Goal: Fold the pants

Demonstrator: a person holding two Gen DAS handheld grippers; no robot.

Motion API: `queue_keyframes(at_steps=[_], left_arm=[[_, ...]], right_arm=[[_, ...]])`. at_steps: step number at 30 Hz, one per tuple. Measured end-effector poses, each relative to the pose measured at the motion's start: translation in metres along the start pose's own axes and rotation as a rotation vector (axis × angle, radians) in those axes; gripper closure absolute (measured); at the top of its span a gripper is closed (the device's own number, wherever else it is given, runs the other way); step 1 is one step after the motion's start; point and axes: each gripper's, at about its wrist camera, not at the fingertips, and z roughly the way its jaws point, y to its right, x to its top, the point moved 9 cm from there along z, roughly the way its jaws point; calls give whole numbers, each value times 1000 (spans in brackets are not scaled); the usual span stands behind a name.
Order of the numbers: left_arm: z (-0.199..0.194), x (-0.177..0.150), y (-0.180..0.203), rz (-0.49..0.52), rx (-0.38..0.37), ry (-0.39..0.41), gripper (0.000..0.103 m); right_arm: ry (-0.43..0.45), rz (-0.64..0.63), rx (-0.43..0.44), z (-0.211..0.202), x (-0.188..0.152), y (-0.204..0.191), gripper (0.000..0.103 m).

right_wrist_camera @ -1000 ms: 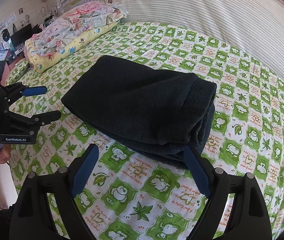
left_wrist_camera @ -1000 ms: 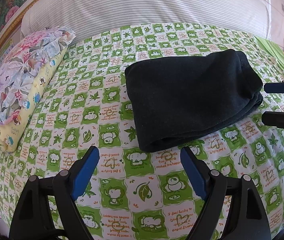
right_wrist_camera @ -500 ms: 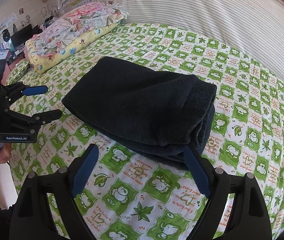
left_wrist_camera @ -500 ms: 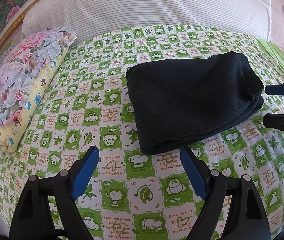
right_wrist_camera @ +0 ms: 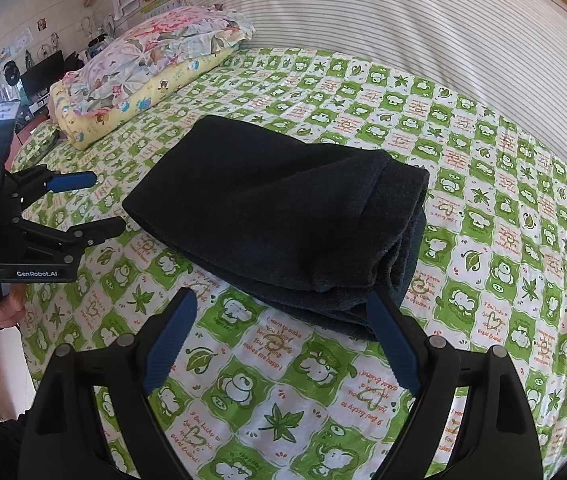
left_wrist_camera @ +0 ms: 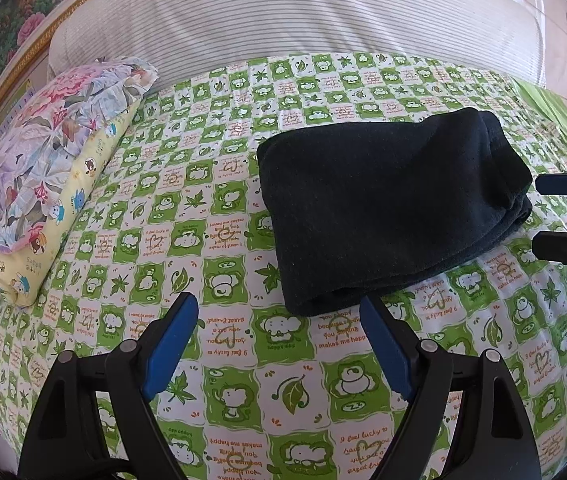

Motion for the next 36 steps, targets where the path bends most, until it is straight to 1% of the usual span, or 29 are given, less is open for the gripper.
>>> queue_keyframes(at_steps=[9, 36], left_arm=[[0, 1, 2, 2, 8, 12, 20], [4, 6, 3, 4, 7, 13, 20]], right_arm=[[0, 1, 0, 0, 0, 1, 16], [1, 18, -4, 1, 0, 8, 16]])
